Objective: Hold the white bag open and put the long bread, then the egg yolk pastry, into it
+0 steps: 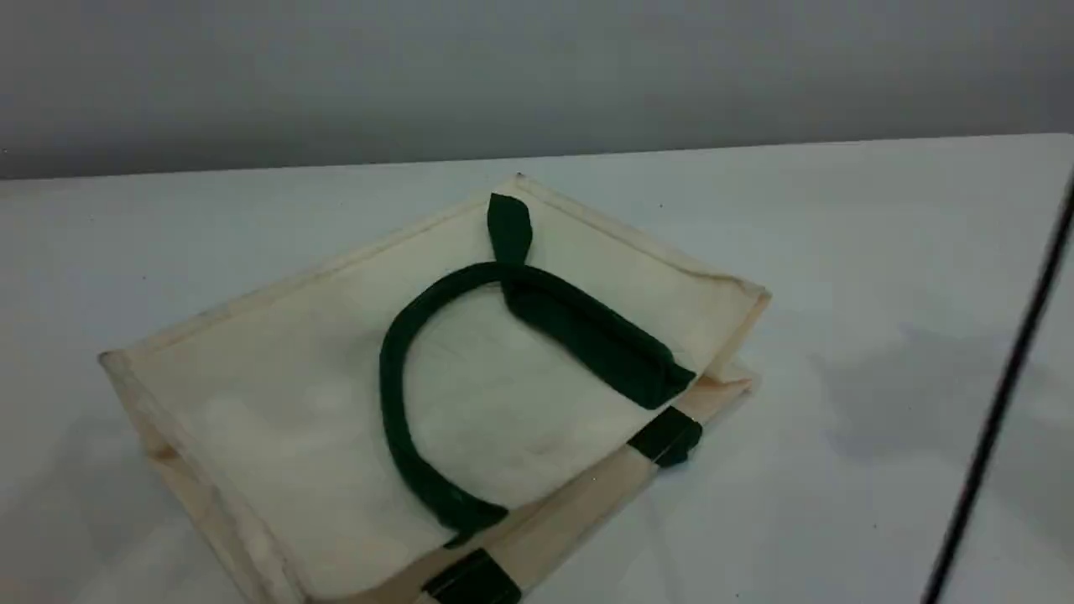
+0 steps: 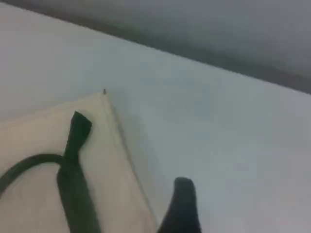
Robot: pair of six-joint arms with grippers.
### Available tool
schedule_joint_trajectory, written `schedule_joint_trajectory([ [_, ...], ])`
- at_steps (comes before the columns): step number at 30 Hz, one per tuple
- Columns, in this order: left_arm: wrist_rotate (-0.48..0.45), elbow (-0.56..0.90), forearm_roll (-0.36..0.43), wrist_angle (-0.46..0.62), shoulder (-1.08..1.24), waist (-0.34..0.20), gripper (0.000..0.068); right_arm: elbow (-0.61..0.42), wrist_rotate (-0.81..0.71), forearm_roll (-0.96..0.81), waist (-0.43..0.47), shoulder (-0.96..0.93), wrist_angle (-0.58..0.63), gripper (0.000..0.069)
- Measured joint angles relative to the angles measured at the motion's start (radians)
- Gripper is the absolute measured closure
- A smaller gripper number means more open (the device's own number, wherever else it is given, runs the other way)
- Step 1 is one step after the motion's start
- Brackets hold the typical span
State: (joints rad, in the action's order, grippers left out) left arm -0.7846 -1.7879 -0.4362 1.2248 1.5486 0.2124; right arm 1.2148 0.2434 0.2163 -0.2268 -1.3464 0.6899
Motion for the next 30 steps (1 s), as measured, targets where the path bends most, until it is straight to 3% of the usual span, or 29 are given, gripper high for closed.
schedule_joint_trajectory([
  [8,0.296,0.000,0.221,0.001,-0.189,-0.001,0.0239,0.000,-0.063,-0.048,0.000,0.239,0.189,0.0125],
  [13,0.428,0.000,0.254,0.001,-0.314,-0.001,0.0239,-0.001,-0.093,-0.048,-0.002,0.392,0.292,0.0125],
  [20,0.502,0.050,0.254,-0.003,-0.502,-0.001,0.0239,-0.001,-0.130,-0.089,-0.003,0.601,0.392,0.0125],
  [30,0.526,0.453,0.302,-0.002,-0.907,-0.001,0.0239,-0.034,-0.185,-0.116,-0.003,0.874,0.534,0.0125],
])
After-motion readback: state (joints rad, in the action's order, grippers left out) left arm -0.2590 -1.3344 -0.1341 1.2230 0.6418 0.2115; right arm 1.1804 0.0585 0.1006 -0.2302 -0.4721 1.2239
